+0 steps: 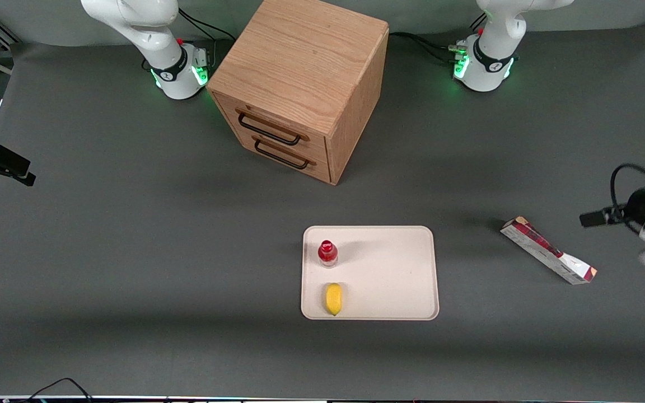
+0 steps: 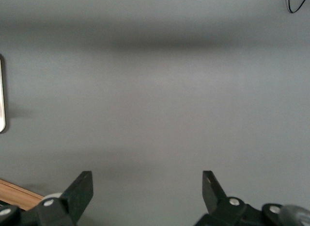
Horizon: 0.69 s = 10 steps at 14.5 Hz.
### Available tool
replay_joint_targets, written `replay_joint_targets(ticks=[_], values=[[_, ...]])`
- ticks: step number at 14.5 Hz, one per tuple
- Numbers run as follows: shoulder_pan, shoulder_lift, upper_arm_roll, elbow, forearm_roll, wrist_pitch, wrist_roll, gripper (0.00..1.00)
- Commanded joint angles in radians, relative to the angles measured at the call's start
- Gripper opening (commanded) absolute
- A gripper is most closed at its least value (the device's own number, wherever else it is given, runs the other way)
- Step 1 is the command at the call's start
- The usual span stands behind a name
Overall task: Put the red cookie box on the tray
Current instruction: 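Move the left gripper down to the red plaid cookie box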
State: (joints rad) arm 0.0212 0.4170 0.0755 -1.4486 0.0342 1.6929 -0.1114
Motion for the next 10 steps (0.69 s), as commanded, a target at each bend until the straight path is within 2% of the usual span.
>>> replay_joint_targets(ticks=[1, 4, 8, 9, 10], values=[[-0.003, 0.133, 0.039, 0.043, -0.003, 0.077, -0.005, 1.00], [-0.001, 0.247, 0.040, 0.021, 0.000, 0.183, -0.005, 1.00], [-0.001, 0.282, 0.040, -0.107, 0.001, 0.361, -0.004, 1.00], [-0.001, 0.292, 0.041, -0.118, 0.003, 0.381, -0.005, 0.80], [-0.001, 0.296, 0.040, -0.118, 0.004, 0.381, -0.004, 0.28]])
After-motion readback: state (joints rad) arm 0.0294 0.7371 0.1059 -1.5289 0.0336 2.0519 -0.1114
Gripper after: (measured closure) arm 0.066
